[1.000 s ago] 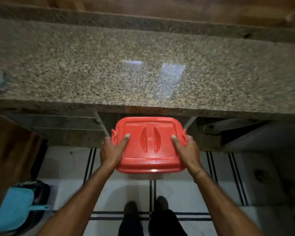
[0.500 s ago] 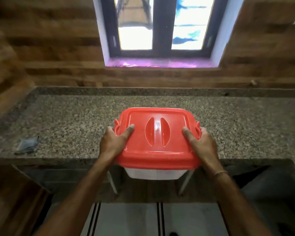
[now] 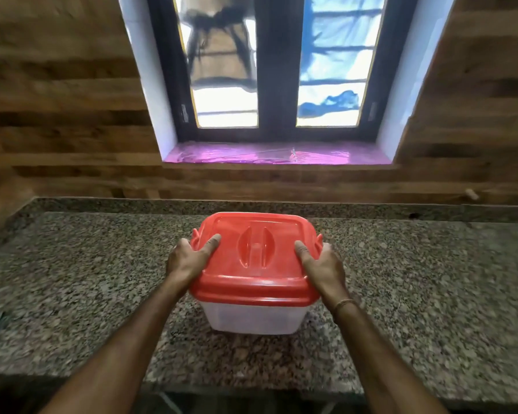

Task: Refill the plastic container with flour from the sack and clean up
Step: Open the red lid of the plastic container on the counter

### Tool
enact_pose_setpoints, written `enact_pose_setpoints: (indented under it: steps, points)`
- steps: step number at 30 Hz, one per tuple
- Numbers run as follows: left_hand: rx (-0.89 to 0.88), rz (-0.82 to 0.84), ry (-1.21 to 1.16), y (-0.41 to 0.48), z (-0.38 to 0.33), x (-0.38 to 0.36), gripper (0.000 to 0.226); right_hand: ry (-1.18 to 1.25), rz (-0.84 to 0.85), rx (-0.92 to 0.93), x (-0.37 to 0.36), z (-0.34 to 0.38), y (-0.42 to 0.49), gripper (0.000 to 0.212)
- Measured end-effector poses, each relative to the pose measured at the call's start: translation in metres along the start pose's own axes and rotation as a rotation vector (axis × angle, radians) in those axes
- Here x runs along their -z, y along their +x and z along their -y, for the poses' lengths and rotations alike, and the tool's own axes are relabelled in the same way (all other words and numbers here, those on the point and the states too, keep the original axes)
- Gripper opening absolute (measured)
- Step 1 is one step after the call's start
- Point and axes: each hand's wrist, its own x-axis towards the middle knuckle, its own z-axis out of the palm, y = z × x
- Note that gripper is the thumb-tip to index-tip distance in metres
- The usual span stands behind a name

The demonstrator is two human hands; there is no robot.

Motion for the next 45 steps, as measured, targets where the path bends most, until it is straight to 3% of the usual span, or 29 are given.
enact_pose_setpoints:
  steps: [2, 7, 16, 18, 21, 23, 27, 30, 33, 38, 41, 45]
  points:
    - [0.024, -0.008, 0.016, 0.017, 0.001, -0.004, 0.086, -0.013, 0.044, -0.004, -0.014, 0.002, 0.021, 0.076]
    - [0.144, 0.028, -0.077, 0.045, 0.022, -0.003, 0.096, -0.066, 0.114, -0.021, -0.038, 0.003, 0.044, 0.104]
    - [0.21, 0.077, -0.251, 0.067, 0.037, -0.003, 0.077, -0.202, 0.097, 0.002, -0.047, 0.001, 0.067, 0.06]
    - [0.264, 0.083, -0.313, 0.07, 0.043, -0.001, 0.069, -0.197, 0.117, 0.0, -0.046, 0.001, 0.067, 0.058]
    - [0.378, 0.272, -0.459, 0.074, 0.071, -0.005, 0.075, -0.173, 0.146, -0.012, -0.044, 0.0, 0.069, 0.064]
    - [0.397, 0.337, -0.518, 0.069, 0.082, -0.006, 0.065, -0.162, 0.156, -0.034, -0.045, 0.001, 0.07, 0.066]
    - [0.235, 0.328, -0.548, 0.067, 0.048, 0.004, 0.068, -0.127, 0.154, -0.088, -0.046, 0.005, 0.07, 0.071]
    - [0.055, 0.371, -0.54, 0.068, 0.026, 0.003, 0.052, -0.063, 0.137, -0.165, -0.044, 0.008, 0.07, 0.07]
    - [0.072, 0.3, -0.488, 0.067, 0.026, -0.005, 0.079, 0.187, 0.126, -0.256, -0.047, 0.0, 0.073, 0.073]
    - [0.06, 0.239, -0.518, 0.076, 0.033, -0.012, 0.075, 0.282, 0.07, -0.336, -0.043, -0.009, 0.077, 0.064]
    - [0.021, 0.264, -0.518, 0.076, 0.032, -0.011, 0.084, 0.39, 0.085, -0.436, -0.039, -0.024, 0.072, 0.056]
    - [0.018, 0.296, -0.562, 0.073, 0.028, -0.009, 0.096, 0.199, -0.022, -0.262, -0.034, -0.013, 0.059, 0.039]
